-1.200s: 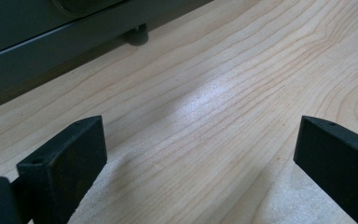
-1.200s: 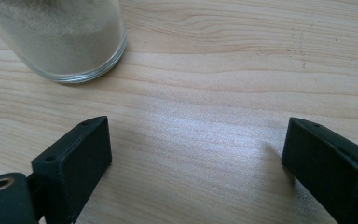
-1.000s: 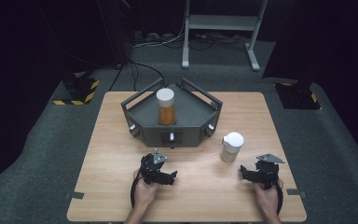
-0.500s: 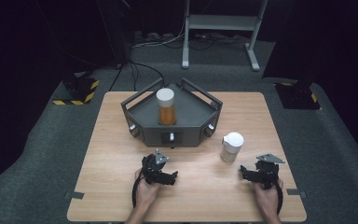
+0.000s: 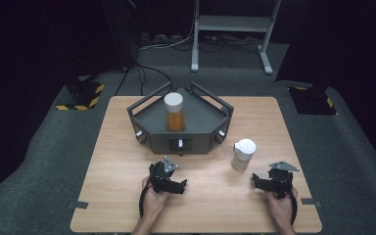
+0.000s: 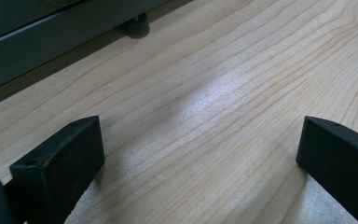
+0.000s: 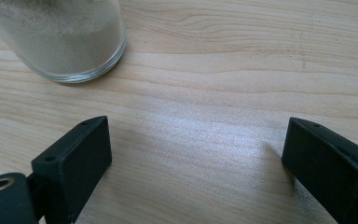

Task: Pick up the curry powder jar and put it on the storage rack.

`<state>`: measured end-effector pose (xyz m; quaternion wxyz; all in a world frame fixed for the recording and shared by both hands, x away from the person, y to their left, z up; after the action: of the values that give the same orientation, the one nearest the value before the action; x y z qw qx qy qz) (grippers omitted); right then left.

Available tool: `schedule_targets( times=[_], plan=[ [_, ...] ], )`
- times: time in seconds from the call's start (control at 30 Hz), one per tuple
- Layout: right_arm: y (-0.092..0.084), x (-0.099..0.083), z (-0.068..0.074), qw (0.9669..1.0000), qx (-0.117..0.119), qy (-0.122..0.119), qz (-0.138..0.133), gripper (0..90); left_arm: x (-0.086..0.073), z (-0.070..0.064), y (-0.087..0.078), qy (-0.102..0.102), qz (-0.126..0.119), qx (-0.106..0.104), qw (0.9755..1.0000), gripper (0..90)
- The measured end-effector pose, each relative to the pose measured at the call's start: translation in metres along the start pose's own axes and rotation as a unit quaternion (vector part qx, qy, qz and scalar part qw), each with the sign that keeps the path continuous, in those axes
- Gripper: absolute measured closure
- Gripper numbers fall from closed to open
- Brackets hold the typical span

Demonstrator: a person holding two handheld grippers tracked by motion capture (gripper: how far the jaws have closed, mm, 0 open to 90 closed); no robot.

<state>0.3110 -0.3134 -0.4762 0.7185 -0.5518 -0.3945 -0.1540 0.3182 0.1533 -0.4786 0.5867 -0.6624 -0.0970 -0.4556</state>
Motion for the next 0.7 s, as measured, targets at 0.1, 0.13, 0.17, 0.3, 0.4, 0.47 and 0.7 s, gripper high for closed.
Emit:
schedule_targets(
  times=[0.1, 0.13, 0.17, 0.3, 0.4, 0.47, 0.7],
  plan=[
    [0.0, 0.0, -0.0001, 1.0, 0.0, 0.0, 0.0, 7.6, -0.0001, -0.0002, 0.0, 0.0, 0.0, 0.0, 1.0, 0.7],
    [0.0, 0.0, -0.0001, 1.0, 0.001, 0.0, 0.0, 7.6, -0.0001, -0.0002, 0.0, 0.0, 0.0, 0.0, 1.0, 0.7],
    [0.0, 0.0001, -0.0003, 1.0, 0.001, 0.0, 0.0, 7.6, -0.0001, -0.0002, 0.0, 0.0, 0.0, 0.001, 1.0, 0.7],
    [0.0001, 0.0002, 0.0, 1.0, 0.0, 0.0, 0.001, 7.5, -0.0001, -0.0004, 0.0, -0.001, 0.0, 0.002, 1.0, 0.7],
    [0.0001, 0.0003, 0.0, 1.0, 0.0, 0.0, 0.001, 7.5, -0.0001, -0.0004, 0.0, -0.001, 0.0, 0.002, 1.0, 0.7],
    [0.0001, 0.0003, -0.0001, 1.0, 0.0, -0.001, 0.001, 7.5, -0.0002, -0.0004, 0.0, -0.001, 0.0, 0.002, 1.0, 0.7],
    [0.0004, 0.0008, -0.0004, 1.0, 0.001, 0.001, 0.001, 6.8, -0.0002, -0.0004, 0.0, -0.002, 0.0, 0.002, 1.0, 0.8]
  ],
)
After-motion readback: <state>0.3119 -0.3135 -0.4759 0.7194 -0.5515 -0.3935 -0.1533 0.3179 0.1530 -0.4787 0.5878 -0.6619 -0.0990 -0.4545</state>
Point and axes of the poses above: each handheld gripper's, and its own axes: y roughly forward along the jaws, x roughly out of its top, z roughly to its left, the point moved 4 cm from there along y, roughly forward along the jaws, and after that the axes turned 8 degrees about x, right-handed, at the moved point
